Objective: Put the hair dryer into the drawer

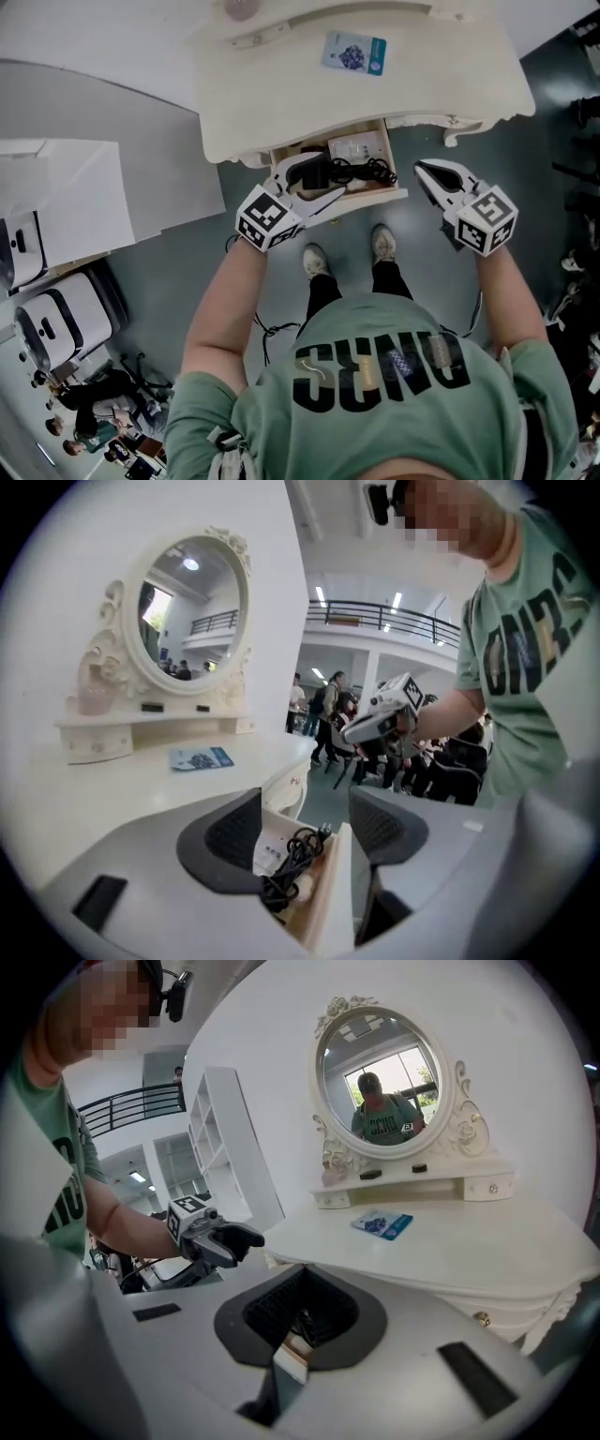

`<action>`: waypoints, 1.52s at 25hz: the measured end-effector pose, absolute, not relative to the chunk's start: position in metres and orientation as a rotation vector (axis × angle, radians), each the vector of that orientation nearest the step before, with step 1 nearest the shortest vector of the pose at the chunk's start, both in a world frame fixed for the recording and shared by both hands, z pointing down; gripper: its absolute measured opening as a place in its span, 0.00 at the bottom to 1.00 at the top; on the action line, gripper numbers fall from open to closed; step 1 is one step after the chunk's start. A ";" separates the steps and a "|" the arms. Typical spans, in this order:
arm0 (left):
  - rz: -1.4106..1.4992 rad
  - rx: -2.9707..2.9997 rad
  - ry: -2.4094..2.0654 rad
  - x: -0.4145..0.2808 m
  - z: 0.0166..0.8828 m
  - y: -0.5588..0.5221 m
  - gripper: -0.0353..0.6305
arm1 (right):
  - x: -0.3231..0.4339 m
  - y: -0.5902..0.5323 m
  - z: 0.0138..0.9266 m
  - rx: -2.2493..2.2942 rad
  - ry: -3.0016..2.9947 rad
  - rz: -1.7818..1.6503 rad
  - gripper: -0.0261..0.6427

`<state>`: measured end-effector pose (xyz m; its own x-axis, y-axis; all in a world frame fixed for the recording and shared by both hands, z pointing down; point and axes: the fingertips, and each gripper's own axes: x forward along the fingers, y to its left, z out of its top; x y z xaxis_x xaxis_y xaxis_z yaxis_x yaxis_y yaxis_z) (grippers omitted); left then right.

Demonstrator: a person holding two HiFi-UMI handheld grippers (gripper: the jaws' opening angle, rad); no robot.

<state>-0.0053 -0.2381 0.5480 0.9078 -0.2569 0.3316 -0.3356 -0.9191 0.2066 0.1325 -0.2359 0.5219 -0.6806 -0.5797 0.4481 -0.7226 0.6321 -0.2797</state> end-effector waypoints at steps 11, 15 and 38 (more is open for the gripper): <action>-0.046 2.698 -0.857 -0.127 0.399 -0.186 0.33 | 0.101 -0.219 0.425 1.066 -2.591 0.533 0.03; -0.114 2.713 -0.951 -0.157 0.361 -0.166 0.28 | 0.094 -0.210 0.390 1.090 -2.614 0.496 0.03; -0.283 2.661 -1.073 -0.193 0.306 -0.130 0.07 | 0.082 -0.193 0.322 1.192 -2.701 0.399 0.03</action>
<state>-0.1932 -0.1304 0.3057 0.7085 -0.7008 -0.0831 -0.6506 -0.6942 0.3080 0.0819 -0.1925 0.3217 -0.6687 -0.6993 0.2526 -0.7425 0.6462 -0.1765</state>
